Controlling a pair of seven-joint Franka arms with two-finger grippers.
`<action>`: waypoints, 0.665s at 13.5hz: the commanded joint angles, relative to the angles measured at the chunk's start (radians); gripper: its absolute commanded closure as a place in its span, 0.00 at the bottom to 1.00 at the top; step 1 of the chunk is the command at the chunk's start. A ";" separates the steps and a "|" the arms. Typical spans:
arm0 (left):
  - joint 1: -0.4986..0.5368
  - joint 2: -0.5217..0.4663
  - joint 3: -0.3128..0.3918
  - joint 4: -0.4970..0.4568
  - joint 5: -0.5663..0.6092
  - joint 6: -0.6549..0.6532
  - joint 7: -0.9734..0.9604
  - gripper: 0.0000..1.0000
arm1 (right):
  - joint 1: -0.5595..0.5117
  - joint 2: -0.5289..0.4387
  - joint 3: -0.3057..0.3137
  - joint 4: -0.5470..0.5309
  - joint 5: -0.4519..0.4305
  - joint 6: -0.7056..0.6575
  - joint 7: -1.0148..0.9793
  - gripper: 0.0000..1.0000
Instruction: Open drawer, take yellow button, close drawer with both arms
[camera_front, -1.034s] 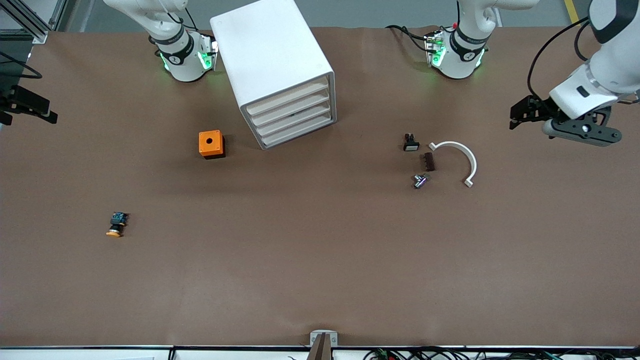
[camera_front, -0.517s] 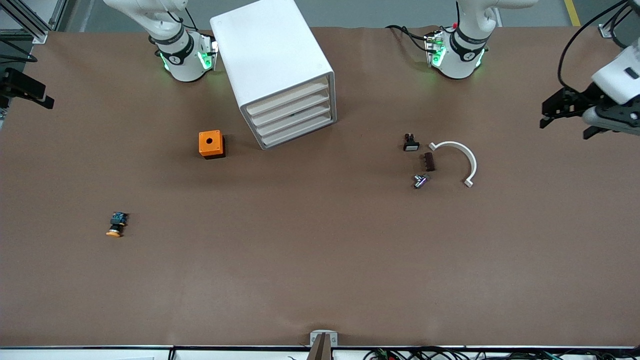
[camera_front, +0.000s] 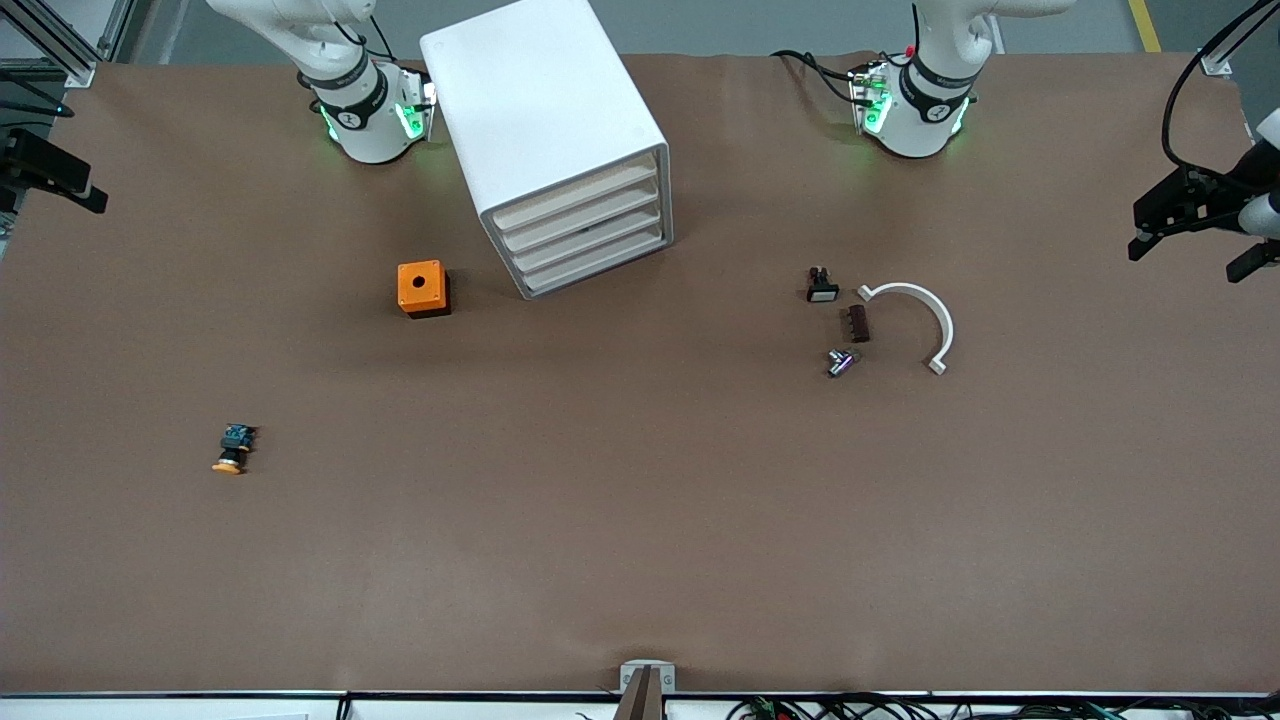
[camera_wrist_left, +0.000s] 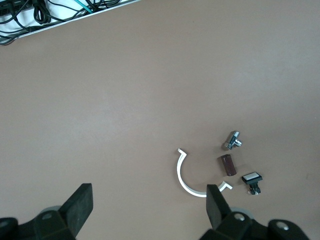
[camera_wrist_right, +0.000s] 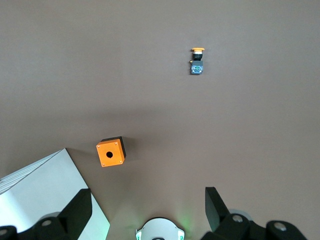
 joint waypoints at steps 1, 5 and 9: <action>-0.003 0.035 -0.009 0.037 0.019 -0.024 0.009 0.00 | 0.008 -0.029 -0.001 -0.017 0.001 -0.005 0.026 0.00; 0.030 0.037 -0.023 0.040 0.017 -0.024 0.013 0.00 | 0.006 -0.058 -0.004 -0.054 0.018 0.002 0.097 0.00; 0.103 0.040 -0.110 0.040 0.014 -0.024 0.012 0.00 | 0.005 -0.115 -0.008 -0.132 0.019 0.039 0.097 0.00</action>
